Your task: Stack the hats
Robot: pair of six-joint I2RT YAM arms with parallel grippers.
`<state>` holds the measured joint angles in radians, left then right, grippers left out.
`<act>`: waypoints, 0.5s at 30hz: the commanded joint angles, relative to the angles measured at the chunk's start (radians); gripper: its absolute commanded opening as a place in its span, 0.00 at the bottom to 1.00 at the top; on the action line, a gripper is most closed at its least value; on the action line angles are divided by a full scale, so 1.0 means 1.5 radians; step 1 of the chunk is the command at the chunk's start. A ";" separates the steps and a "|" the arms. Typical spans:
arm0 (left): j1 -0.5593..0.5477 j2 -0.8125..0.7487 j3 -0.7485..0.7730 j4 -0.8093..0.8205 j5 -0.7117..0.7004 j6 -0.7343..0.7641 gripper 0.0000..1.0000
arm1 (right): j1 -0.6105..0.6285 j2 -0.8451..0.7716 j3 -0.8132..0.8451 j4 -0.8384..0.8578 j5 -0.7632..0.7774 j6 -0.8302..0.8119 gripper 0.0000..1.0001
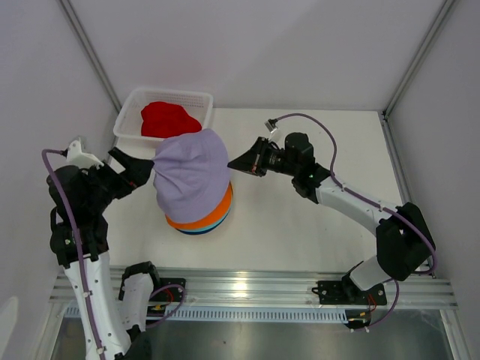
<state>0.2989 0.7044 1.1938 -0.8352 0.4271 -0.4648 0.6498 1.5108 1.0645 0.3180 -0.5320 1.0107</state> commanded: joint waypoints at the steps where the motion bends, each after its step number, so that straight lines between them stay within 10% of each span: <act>1: 0.009 -0.014 -0.088 0.106 -0.009 -0.146 0.99 | -0.003 0.013 0.009 0.059 -0.027 -0.024 0.00; 6: 0.036 -0.081 -0.270 0.208 0.032 -0.287 0.99 | -0.003 0.041 0.003 0.083 -0.039 -0.013 0.00; 15: 0.069 -0.126 -0.251 0.236 0.118 -0.289 0.99 | -0.002 0.064 -0.022 0.102 -0.044 -0.013 0.00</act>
<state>0.3908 0.5240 0.7494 -0.5594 0.5320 -0.8833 0.6476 1.5902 1.0420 0.4095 -0.5758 1.0008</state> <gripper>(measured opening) 0.994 0.008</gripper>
